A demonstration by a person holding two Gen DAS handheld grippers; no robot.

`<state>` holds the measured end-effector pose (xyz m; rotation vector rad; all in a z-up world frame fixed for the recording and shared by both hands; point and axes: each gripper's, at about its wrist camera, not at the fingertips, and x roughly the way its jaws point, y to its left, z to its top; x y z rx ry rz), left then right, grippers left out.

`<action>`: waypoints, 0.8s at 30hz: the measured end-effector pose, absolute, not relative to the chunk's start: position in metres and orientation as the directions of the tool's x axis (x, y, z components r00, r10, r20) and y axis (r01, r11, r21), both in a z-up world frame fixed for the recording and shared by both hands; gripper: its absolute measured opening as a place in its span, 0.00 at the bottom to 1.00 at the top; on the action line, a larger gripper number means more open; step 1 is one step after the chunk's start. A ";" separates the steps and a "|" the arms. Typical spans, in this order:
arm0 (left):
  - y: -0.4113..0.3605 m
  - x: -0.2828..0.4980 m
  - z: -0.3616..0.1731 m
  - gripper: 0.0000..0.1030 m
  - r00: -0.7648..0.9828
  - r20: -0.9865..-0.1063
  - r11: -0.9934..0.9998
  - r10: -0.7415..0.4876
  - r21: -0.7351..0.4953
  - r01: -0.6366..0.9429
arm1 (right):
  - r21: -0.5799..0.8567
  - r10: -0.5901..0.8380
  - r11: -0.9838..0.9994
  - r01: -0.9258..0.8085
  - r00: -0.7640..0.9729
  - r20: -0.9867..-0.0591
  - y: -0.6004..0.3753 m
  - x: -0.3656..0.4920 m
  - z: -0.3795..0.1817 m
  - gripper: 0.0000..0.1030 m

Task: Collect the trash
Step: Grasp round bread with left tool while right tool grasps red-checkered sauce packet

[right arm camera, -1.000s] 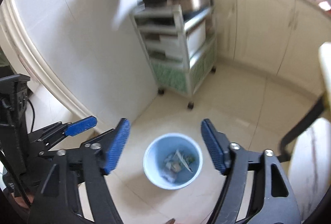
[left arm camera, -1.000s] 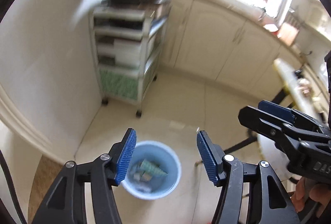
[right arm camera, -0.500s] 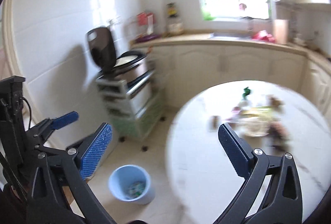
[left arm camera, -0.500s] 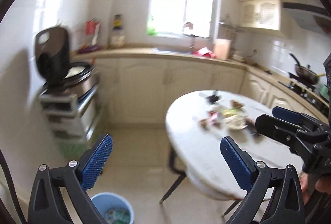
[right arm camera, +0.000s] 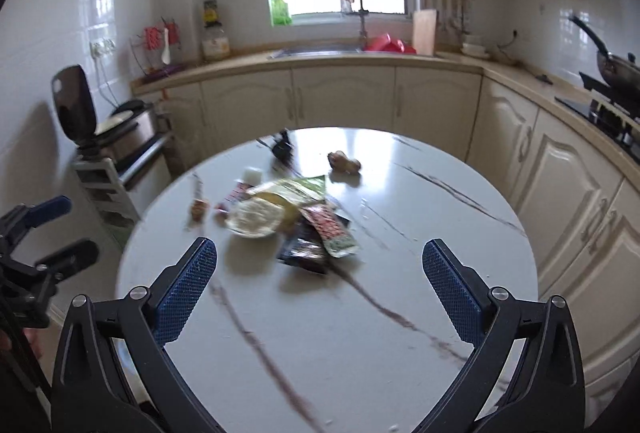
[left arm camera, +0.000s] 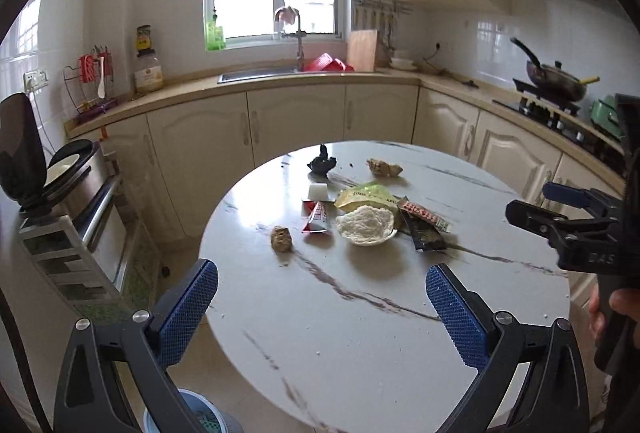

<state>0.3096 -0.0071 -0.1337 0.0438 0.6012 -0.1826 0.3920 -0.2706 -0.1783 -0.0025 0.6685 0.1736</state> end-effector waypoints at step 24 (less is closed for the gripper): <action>-0.047 0.473 -0.196 0.99 0.682 -0.704 0.974 -0.195 -0.059 0.218 | 0.074 0.248 0.945 -0.318 0.555 -0.794 -0.276 0.517 -0.278 0.28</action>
